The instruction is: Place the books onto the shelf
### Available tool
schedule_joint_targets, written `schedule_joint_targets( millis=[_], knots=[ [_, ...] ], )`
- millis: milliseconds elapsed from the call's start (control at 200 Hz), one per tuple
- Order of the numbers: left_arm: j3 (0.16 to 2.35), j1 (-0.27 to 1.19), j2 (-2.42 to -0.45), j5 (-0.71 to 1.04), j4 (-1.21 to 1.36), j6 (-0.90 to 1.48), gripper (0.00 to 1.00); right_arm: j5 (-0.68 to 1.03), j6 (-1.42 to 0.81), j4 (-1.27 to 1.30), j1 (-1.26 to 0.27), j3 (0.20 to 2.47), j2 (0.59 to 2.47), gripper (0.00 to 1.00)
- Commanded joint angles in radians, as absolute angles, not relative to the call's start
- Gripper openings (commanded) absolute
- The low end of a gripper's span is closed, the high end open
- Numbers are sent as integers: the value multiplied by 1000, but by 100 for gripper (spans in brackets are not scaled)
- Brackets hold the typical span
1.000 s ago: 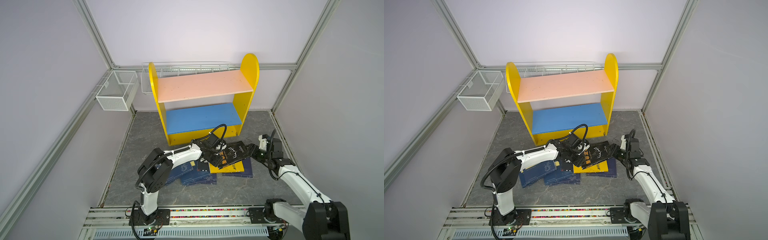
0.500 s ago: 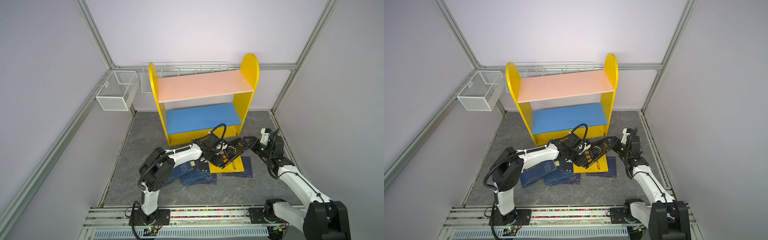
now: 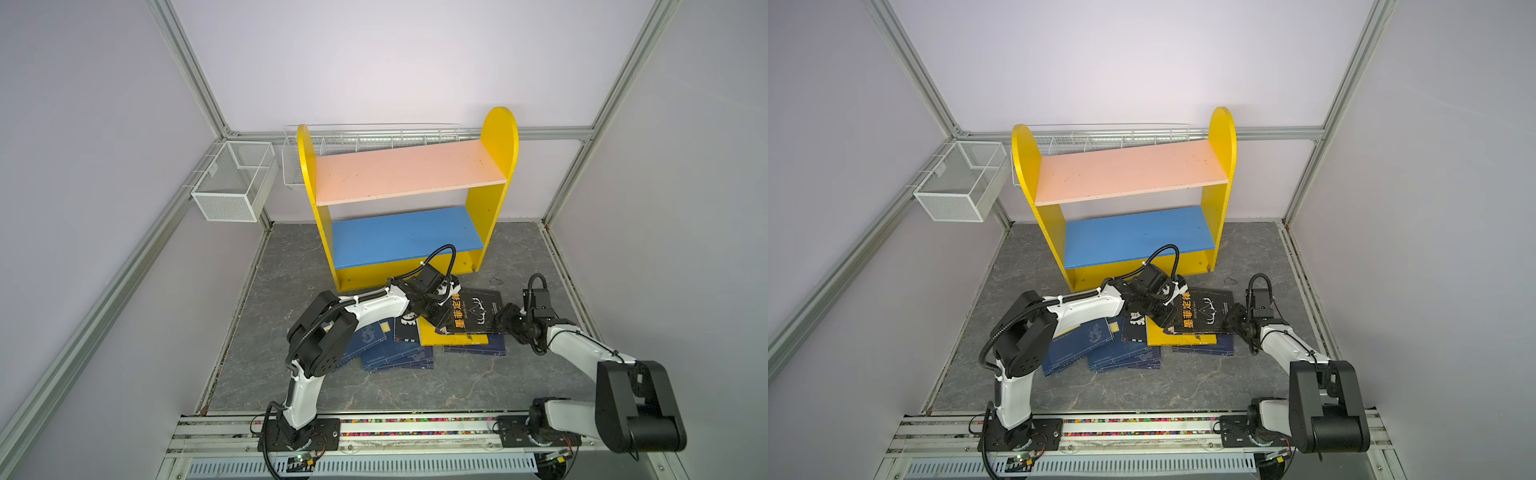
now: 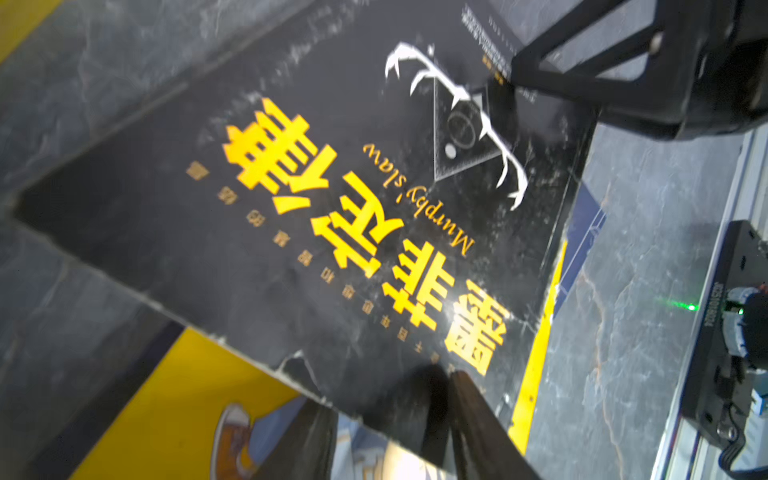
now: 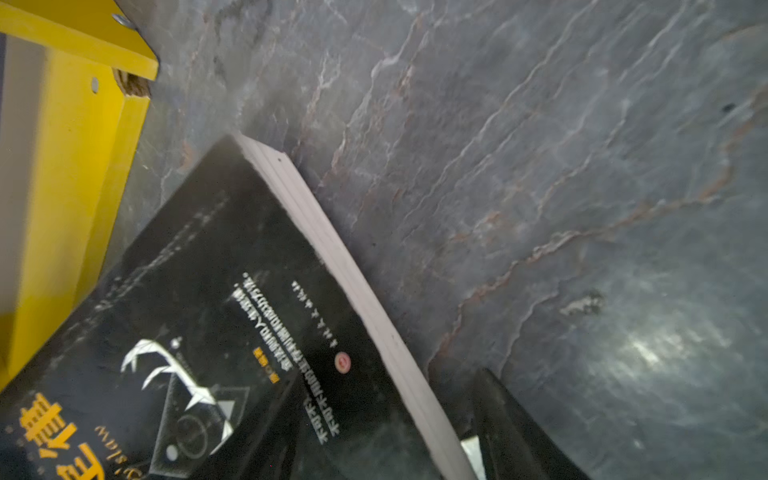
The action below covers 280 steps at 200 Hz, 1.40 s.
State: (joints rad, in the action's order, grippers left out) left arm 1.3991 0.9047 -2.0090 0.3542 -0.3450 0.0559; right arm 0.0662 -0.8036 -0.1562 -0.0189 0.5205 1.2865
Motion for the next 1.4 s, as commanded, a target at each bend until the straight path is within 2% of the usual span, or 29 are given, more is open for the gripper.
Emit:
schedule_joint_targets(
  millis=[0, 105, 280, 400, 655, 965, 1110, 1265, 1395],
  knots=[
    [1388, 942, -2073, 414, -321, 58, 44, 174, -795, -268, 0, 497, 1238, 79],
    [1388, 942, -2076, 416, -320, 60, 44, 172, -742, -357, 35, 498, 1157, 85],
    [1390, 942, -2081, 411, -322, 59, 43, 169, -681, -546, 92, 490, 1022, 87],
    [1390, 942, -2085, 410, -321, 61, 43, 247, -687, -582, 129, 444, 979, 89],
    [1397, 943, -2090, 406, -329, 60, 41, 481, -800, -429, 235, 300, 1043, 88],
    [1450, 963, -2124, 401, -391, 32, 40, 416, -829, -224, 244, 319, 1080, 85],
    [1471, 952, -2066, 336, -461, -7, 41, 380, -759, -267, 244, 374, 1101, 85],
    [1483, 895, -1933, 288, -370, 41, 43, 374, -715, -268, 243, 381, 1154, 85],
    [1592, 887, -1988, 216, -319, 64, 48, 401, -723, -214, 243, 374, 1203, 85]
  ],
)
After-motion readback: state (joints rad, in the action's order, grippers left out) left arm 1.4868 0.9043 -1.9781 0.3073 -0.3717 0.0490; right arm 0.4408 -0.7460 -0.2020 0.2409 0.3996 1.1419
